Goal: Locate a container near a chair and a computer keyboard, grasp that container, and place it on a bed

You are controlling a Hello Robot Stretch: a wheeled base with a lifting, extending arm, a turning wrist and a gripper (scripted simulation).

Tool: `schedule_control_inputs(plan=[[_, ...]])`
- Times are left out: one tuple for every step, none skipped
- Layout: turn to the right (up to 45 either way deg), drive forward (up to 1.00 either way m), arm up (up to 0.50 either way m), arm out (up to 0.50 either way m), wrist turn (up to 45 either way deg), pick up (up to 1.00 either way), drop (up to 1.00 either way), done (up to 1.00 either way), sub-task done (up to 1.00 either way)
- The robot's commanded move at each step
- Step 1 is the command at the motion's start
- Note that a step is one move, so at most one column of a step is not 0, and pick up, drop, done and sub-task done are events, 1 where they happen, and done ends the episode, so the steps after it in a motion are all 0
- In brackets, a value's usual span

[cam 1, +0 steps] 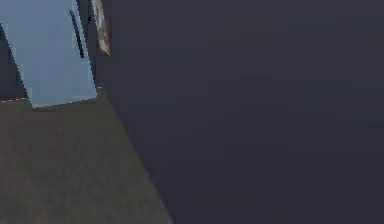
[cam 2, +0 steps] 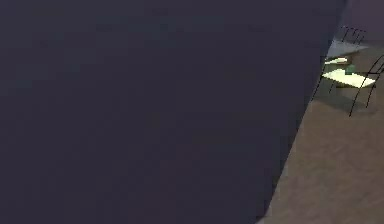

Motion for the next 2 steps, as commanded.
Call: schedule_control_inputs(plan=[[-45.0, 0.00, 0.00, 0.00, 0.0, 0.00, 0.00, 0.00, 0.00], [-45.0, 0.00, 0.00, 0.00, 0.0, 0.00, 0.00, 0.00, 0.00]])
